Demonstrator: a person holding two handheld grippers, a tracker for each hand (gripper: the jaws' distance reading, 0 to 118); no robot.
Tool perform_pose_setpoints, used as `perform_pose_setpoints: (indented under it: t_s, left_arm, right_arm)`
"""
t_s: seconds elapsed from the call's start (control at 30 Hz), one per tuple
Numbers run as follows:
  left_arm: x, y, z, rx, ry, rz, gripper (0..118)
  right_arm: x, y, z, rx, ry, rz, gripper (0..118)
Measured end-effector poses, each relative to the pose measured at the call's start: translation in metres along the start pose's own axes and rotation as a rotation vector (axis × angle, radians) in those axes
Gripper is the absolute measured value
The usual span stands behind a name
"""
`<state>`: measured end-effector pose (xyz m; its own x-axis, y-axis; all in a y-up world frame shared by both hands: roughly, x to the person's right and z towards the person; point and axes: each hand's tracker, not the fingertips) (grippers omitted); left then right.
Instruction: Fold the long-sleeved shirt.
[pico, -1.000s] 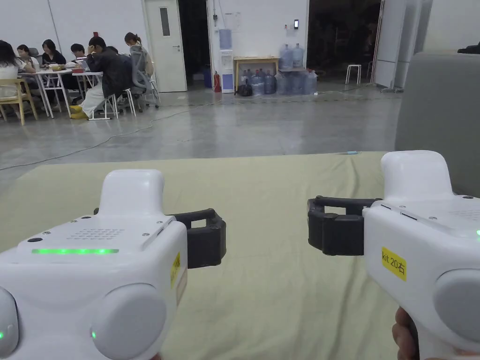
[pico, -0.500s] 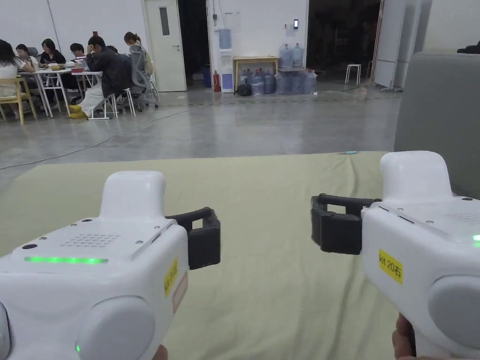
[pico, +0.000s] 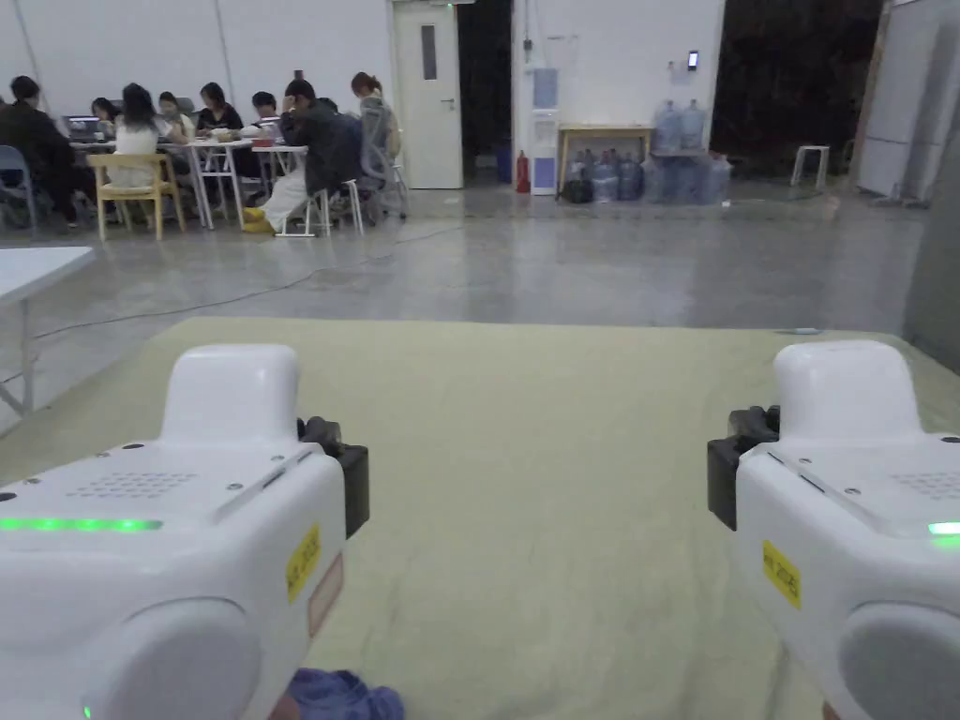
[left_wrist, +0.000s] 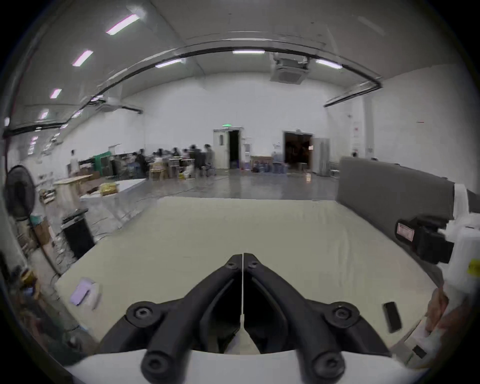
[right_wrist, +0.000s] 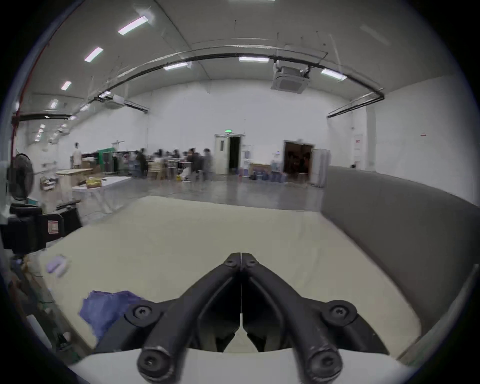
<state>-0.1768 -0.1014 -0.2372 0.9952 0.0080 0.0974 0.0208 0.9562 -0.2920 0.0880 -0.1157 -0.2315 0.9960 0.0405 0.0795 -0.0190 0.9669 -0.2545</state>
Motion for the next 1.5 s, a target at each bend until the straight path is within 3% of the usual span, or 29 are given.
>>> perform_pose_setpoints:
  t_s: [0.2,0.3,0.37,0.4,0.47,0.5,0.53,0.57,0.77,0.9,1.0,1.03,1.07,1.1,1.17,1.2,1.5]
  left_arm:
    - [-0.111,-0.018,0.042,-0.05,0.293,0.042,0]
    - [-0.135,-0.031,0.049,-0.08,0.301,0.035,0]
    - [-0.14,-0.04,0.046,-0.092,0.289,0.039,0]
    - [-0.141,-0.044,0.041,-0.099,0.263,0.043,11]
    - [-0.142,-0.055,0.027,-0.108,0.205,0.085,59]
    - [-0.144,-0.062,0.015,-0.092,0.166,0.122,70]
    - [-0.145,-0.07,0.001,-0.14,0.111,0.151,70]
    - [-0.146,-0.077,-0.014,-0.219,0.083,0.17,82]
    - [-0.135,-0.135,-0.105,-0.431,0.032,0.138,84]
    - [-0.131,-0.173,-0.163,-0.624,-0.017,0.186,92]
    - [-0.127,-0.203,-0.198,-0.782,0.063,0.091,89]
    - [-0.126,-0.211,-0.202,-0.83,0.113,0.062,78]
    - [-0.127,-0.214,-0.204,-0.832,0.116,0.071,58]
    - [-0.13,-0.212,-0.202,-0.796,0.091,0.119,24]
    - [-0.133,-0.192,-0.192,-0.715,0.083,0.224,9]
    - [-0.13,-0.177,-0.186,-0.68,0.107,0.211,8]
    - [-0.05,0.036,-0.12,-0.3,-0.117,0.14,7]
  right_arm:
    - [-0.148,-0.005,-0.002,-0.036,0.48,-0.027,0]
    - [-0.179,-0.007,0.01,-0.035,0.6,-0.105,0]
    - [-0.176,-0.01,0.014,-0.024,0.608,-0.104,0]
    - [-0.173,-0.012,0.013,-0.027,0.6,-0.097,0]
    - [-0.164,-0.017,0.006,-0.058,0.563,-0.079,0]
    - [-0.157,-0.021,0.002,-0.087,0.547,-0.064,0]
    - [-0.151,-0.025,-0.003,-0.107,0.535,-0.05,0]
    - [-0.146,-0.03,-0.006,-0.12,0.515,-0.043,0]
    - [-0.124,-0.058,-0.024,-0.199,0.451,-0.026,0]
    - [-0.118,-0.071,-0.035,-0.259,0.445,-0.033,0]
    - [-0.114,-0.075,-0.038,-0.28,0.441,-0.033,0]
    - [-0.112,-0.076,-0.039,-0.287,0.44,-0.034,0]
    - [-0.11,-0.076,-0.039,-0.293,0.44,-0.033,0]
    - [-0.107,-0.075,-0.039,-0.299,0.438,-0.035,0]
    - [-0.1,-0.073,-0.038,-0.307,0.431,-0.042,0]
    - [-0.095,-0.071,-0.037,-0.309,0.425,-0.047,0]
    - [-0.035,-0.023,-0.006,-0.224,0.338,-0.063,0]
